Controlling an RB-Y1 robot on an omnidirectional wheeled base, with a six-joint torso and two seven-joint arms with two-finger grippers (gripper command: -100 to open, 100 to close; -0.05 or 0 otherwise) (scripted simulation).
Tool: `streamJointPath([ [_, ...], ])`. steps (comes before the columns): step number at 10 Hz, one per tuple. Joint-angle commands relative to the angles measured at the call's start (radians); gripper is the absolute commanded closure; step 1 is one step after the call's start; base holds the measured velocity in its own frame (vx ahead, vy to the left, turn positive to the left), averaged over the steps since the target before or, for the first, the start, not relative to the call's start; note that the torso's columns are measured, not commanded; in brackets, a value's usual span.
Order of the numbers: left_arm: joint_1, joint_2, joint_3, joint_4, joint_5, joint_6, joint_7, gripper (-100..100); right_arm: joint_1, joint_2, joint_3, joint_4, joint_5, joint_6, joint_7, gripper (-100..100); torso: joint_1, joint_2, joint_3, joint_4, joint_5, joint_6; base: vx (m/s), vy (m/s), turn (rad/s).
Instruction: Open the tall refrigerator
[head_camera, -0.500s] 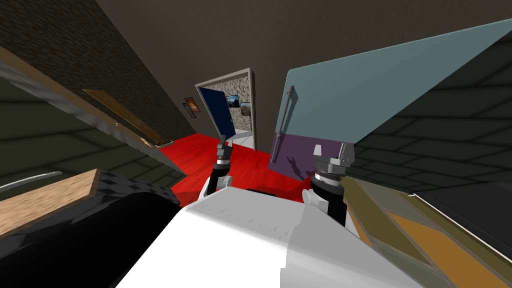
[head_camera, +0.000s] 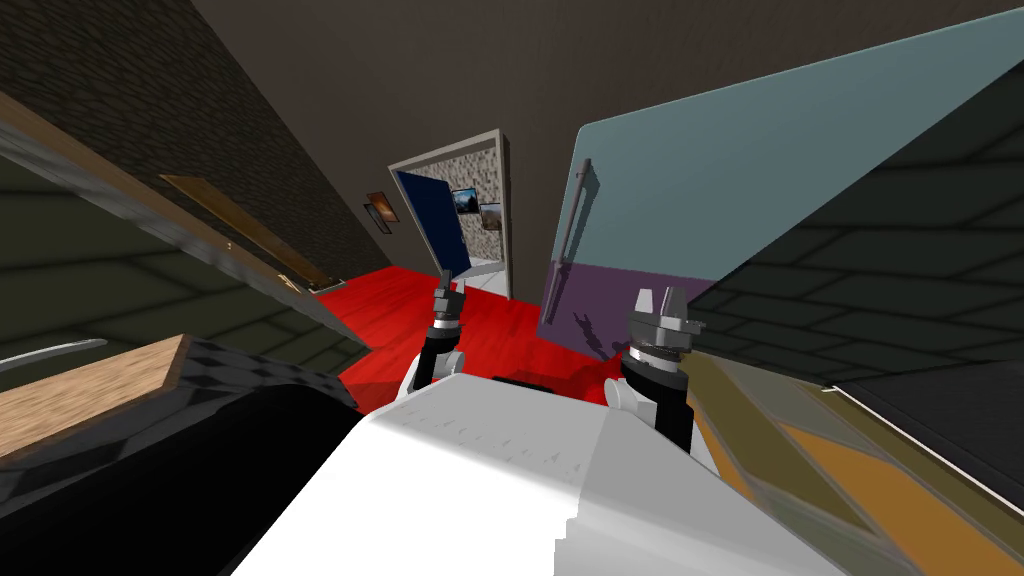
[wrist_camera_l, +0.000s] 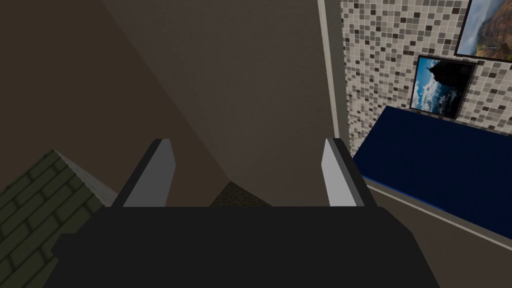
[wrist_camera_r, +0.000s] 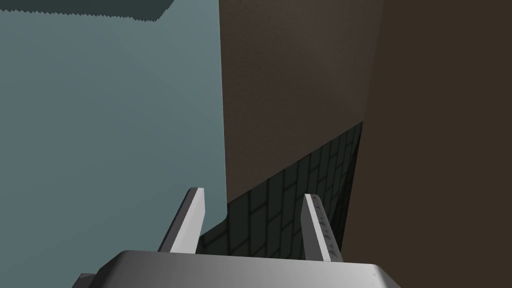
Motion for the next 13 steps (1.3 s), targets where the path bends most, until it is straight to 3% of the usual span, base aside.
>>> streamJointPath([
  [1, 0.0, 0.0, 0.0, 0.0, 0.0, 0.0, 0.0, 0, 0.0, 0.0, 0.0, 0.0, 0.0, 0.0, 0.0, 0, 0.0, 0.074, -0.147, 0.074, 0.0, 0.0, 0.0, 0.0, 0.0],
  [4, 0.0, 0.0, 0.0, 0.0, 0.0, 0.0, 0.0, 0, 0.0, 0.0, 0.0, 0.0, 0.0, 0.0, 0.0, 0, 0.0, 0.296, -0.59, 0.295, 0.0, 0.0, 0.0, 0.0, 0.0],
  [5, 0.0, 0.0, 0.0, 0.0, 0.0, 0.0, 0.0, 0, 0.011, -0.028, -0.01, -0.003, 0.0, 0.005, 0.007, -100, 0.0, 0.369, -0.738, 0.369, 0.0, 0.0, 0.021, 0.013, 0.031],
  [7, 0.0, 0.0, 0.0, 0.0, 0.0, 0.0, 0.0, 0, 0.035, -0.064, -0.033, -0.009, 0.002, 0.015, 0.023, -100, 0.001, 0.411, -0.827, 0.411, 0.0, 0.0, 0.044, 0.024, 0.04],
  [8, 0.0, 0.0, 0.0, 0.0, 0.0, 0.0, 0.0, 0, 0.072, -0.093, -0.067, -0.019, 0.003, 0.029, 0.048, -100, 0.001, 0.413, -0.832, 0.414, 0.0, 0.0, 0.097, 0.05, 0.129],
  [13, 0.0, 0.0, 0.0, 0.0, 0.0, 0.0, 0.0, 0, 0.203, -0.132, -0.188, -0.053, 0.009, 0.08, 0.133, -100, 0.001, 0.416, -0.831, 0.416, 0.0, 0.0, 0.119, 0.066, 0.088],
])
